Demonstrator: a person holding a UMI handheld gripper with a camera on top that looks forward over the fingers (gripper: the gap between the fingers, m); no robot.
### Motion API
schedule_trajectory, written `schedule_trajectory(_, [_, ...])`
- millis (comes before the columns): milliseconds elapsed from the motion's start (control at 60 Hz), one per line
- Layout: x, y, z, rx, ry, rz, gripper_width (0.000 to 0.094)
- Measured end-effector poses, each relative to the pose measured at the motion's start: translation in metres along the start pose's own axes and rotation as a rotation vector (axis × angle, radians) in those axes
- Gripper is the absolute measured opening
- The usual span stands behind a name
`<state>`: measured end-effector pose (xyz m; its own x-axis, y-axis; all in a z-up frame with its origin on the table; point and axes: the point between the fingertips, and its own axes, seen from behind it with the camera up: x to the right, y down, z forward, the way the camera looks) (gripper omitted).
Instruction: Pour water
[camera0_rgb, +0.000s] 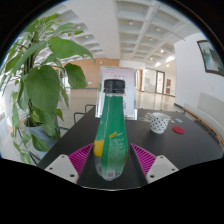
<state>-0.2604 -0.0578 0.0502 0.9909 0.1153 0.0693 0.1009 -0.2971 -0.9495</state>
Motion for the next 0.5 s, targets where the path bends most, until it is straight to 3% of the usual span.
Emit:
schedule_trajectory(67, [0.000, -0.002, 0.009, 0.022, 0.006, -0.004, 0.0575])
schedule_trajectory(250, [-0.002, -0.010, 0.012, 0.066, 0.005, 0.049, 0.0429])
schedule_trajectory(500, [-0.021, -0.059, -0.007, 0.147, -0.157, 0.169, 0.0410])
